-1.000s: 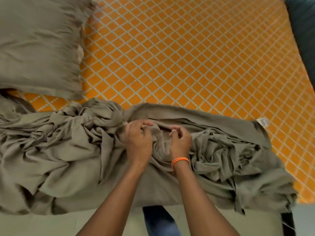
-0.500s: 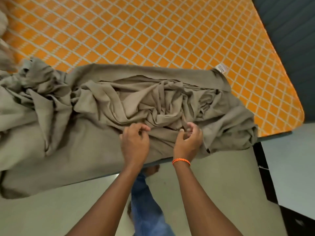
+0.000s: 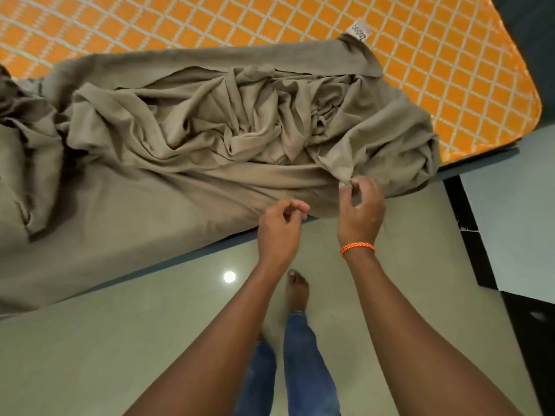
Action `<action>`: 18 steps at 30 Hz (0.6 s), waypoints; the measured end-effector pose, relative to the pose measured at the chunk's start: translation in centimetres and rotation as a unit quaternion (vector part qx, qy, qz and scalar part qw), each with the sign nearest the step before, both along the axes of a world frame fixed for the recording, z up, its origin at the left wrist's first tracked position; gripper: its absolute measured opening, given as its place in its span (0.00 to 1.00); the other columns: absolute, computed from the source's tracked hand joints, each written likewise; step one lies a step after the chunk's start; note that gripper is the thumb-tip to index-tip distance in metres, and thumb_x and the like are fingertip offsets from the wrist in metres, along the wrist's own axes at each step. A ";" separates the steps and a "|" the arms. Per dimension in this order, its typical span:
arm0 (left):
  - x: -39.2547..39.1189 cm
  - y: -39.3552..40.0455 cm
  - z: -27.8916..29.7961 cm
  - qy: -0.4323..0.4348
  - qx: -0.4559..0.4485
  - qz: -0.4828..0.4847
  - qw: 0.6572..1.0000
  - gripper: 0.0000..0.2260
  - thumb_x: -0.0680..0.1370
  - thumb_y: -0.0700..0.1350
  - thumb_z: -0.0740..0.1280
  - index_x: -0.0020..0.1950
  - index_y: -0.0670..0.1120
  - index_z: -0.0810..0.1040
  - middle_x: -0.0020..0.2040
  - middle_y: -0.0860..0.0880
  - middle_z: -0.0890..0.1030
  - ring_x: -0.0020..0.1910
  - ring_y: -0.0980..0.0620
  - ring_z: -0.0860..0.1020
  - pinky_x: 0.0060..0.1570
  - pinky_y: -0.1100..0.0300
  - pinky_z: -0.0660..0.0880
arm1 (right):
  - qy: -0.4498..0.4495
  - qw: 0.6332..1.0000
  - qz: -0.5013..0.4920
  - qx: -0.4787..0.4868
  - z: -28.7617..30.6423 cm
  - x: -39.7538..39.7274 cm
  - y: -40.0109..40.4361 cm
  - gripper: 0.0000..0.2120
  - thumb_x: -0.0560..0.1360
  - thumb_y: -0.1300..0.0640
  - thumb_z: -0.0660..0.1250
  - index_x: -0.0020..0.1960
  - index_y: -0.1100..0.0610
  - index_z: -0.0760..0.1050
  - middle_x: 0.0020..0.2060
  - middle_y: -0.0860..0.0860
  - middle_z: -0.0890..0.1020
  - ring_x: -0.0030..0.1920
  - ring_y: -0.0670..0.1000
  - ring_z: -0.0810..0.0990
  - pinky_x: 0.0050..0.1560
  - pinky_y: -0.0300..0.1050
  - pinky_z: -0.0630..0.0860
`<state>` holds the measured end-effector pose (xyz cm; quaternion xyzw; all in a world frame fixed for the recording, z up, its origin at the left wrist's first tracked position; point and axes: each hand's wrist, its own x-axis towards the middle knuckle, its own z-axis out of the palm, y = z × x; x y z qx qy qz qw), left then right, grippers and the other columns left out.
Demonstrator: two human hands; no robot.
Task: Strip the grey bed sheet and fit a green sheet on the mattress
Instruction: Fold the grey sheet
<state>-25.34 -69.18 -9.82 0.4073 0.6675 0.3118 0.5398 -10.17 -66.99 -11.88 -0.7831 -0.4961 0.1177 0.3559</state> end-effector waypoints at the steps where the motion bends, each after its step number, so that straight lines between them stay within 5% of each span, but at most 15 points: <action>1: 0.2 0.1 0.5 -0.017 0.004 0.012 1.000 0.11 0.82 0.38 0.65 0.50 0.50 0.86 0.42 0.53 0.86 0.44 0.59 0.83 0.49 0.58 0.79 | 0.016 1.000 0.009 0.015 0.7 -0.5 0.2 0.06 0.77 0.60 0.69 0.43 0.59 0.75 0.40 0.52 0.77 0.42 0.55 0.75 0.45 0.57 0.75; 4: 0.2 1.4 2.7 -0.098 -0.005 0.015 0.995 0.12 0.85 0.38 0.62 0.61 0.46 0.84 0.51 0.50 0.87 0.51 0.60 0.83 0.53 0.63 0.78 | -0.002 0.998 0.026 0.050 3.5 -2.4 0.3 0.12 0.80 0.57 0.70 0.39 0.57 0.71 0.33 0.49 0.72 0.36 0.53 0.71 0.39 0.54 0.72; 8: -0.6 2.9 4.6 -0.177 0.008 -0.088 0.980 0.30 0.79 0.24 0.60 0.76 0.48 0.73 0.66 0.51 0.82 0.66 0.55 0.80 0.64 0.58 0.78 | 0.051 0.995 0.077 0.039 7.0 -5.2 0.8 0.11 0.84 0.53 0.67 0.45 0.58 0.74 0.30 0.48 0.74 0.31 0.53 0.73 0.32 0.50 0.70; 10: -0.8 3.3 5.5 -0.225 -0.004 -0.115 0.967 0.31 0.80 0.24 0.62 0.79 0.48 0.69 0.63 0.52 0.83 0.63 0.54 0.82 0.58 0.59 0.80 | 0.062 0.994 0.088 0.018 8.3 -6.3 1.9 0.07 0.83 0.54 0.66 0.54 0.58 0.78 0.36 0.51 0.81 0.37 0.55 0.79 0.37 0.52 0.75; 12: -1.1 3.6 5.6 -0.262 -0.013 -0.083 0.961 0.36 0.79 0.24 0.64 0.81 0.49 0.63 0.60 0.52 0.84 0.59 0.55 0.83 0.52 0.62 0.81 | 0.123 0.986 0.107 -0.027 8.8 -6.8 3.4 0.15 0.82 0.57 0.66 0.68 0.56 0.76 0.50 0.52 0.86 0.48 0.49 0.82 0.52 0.50 0.80; 15: -2.5 4.4 4.8 -0.310 -0.047 0.007 0.950 0.42 0.77 0.29 0.69 0.83 0.56 0.57 0.62 0.45 0.85 0.60 0.49 0.83 0.56 0.56 0.82 | 0.397 0.888 0.196 -0.125 9.0 -7.2 4.6 0.35 0.80 0.62 0.66 0.83 0.46 0.57 0.68 0.48 0.80 0.68 0.43 0.77 0.70 0.55 0.76; 18: -2.4 5.1 4.7 -0.284 -0.059 0.013 0.957 0.22 0.77 0.32 0.64 0.70 0.46 0.74 0.51 0.44 0.83 0.48 0.48 0.80 0.44 0.57 0.79 | 0.526 0.814 0.204 -0.137 9.3 -7.5 5.0 0.39 0.80 0.69 0.62 0.84 0.48 0.51 0.76 0.57 0.71 0.76 0.50 0.70 0.76 0.56 0.69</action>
